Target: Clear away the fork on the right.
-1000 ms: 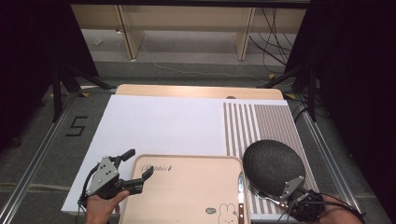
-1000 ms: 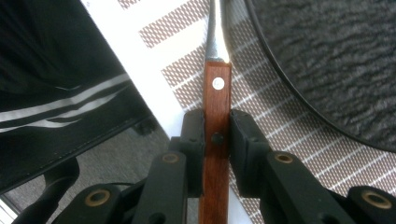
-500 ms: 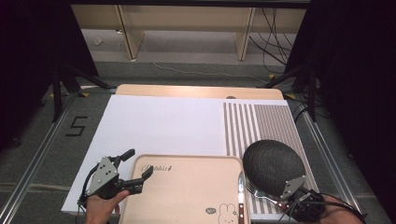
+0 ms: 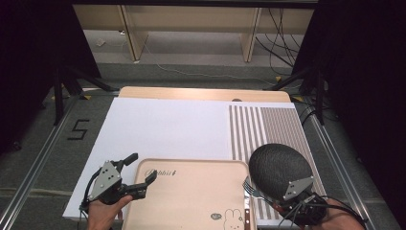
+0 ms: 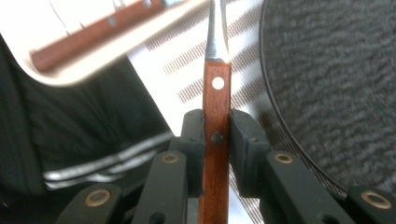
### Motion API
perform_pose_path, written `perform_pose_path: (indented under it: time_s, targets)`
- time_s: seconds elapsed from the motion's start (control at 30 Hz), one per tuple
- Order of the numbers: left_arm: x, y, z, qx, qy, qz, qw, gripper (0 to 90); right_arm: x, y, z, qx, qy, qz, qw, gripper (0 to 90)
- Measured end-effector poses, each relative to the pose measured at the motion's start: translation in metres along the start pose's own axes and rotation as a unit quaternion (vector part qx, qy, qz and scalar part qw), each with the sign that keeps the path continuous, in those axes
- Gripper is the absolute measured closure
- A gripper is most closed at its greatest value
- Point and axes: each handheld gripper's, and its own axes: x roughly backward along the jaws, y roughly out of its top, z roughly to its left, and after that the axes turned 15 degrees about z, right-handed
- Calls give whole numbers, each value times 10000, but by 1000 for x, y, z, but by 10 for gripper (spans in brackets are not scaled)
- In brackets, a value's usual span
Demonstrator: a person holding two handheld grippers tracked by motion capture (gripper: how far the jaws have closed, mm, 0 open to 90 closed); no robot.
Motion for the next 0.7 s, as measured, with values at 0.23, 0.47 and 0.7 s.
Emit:
perform_pose_path:
  time_s: [0.23,0.47,0.7]
  targets:
    - [0,0,0,-13,8,3,10000,162,3,7,5,85,146,-286,9994,769]
    - [1,0,-1,-17,29,34,10000,162,2,19,14,170,130,-390,9990,769]
    - [2,0,-1,-12,36,61,10000,162,5,29,22,160,196,-544,9982,769]
